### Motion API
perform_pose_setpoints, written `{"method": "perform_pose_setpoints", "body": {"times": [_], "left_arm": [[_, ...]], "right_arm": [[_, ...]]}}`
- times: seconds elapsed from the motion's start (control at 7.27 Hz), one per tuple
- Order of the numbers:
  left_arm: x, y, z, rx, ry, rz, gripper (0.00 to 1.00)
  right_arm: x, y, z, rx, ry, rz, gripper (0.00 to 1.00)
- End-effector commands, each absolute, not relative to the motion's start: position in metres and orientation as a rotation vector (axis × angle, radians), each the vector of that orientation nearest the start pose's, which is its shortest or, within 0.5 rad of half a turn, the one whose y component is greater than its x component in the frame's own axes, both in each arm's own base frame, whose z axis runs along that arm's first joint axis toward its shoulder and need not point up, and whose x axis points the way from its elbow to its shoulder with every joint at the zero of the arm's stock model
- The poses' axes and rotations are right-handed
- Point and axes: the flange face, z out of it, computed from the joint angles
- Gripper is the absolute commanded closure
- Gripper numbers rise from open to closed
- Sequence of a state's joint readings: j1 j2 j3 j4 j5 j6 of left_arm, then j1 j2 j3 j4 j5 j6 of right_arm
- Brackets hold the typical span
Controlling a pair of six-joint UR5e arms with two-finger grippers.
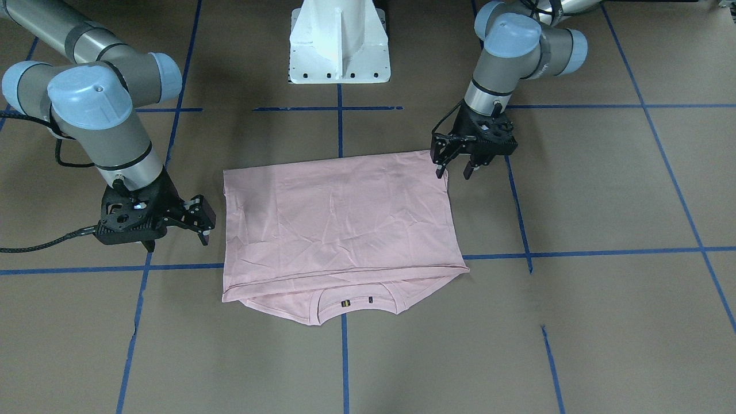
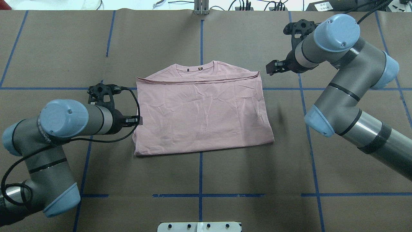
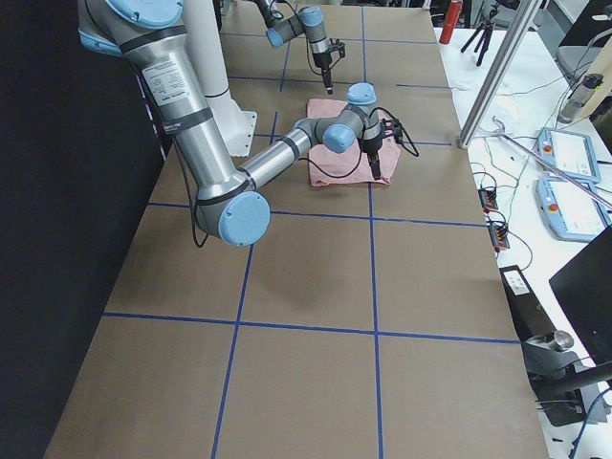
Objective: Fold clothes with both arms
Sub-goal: 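Move the left gripper to the folded shirt's near edge while the right arm withdraws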
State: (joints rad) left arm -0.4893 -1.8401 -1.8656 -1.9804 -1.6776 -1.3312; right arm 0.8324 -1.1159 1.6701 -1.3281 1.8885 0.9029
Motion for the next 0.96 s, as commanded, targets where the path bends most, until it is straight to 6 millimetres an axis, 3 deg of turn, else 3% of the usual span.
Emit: {"method": "perform_pose_setpoints", "body": {"times": [0.0, 0.41, 0.55, 0.69, 0.83], "left_arm": [[0.483, -0.344, 0.338, 0.210, 0.950, -0.180, 0.53], [0.494, -0.330, 0.342, 0.193, 0.941, -0.155, 0.53], [0.495, -0.328, 0.347, 0.189, 0.932, -0.153, 0.59], [0.494, -0.327, 0.351, 0.186, 0.926, -0.152, 0.72], [0.494, -0.327, 0.352, 0.187, 0.924, -0.153, 1.00]], "right_arm": [[-0.366, -0.554, 0.333, 0.319, -0.783, 0.029, 0.00], [-0.366, -0.554, 0.335, 0.318, -0.779, 0.031, 0.00], [-0.366, -0.554, 0.336, 0.316, -0.779, 0.033, 0.00], [-0.366, -0.554, 0.336, 0.316, -0.779, 0.033, 0.00], [-0.366, -0.554, 0.336, 0.317, -0.778, 0.033, 0.00]]}}
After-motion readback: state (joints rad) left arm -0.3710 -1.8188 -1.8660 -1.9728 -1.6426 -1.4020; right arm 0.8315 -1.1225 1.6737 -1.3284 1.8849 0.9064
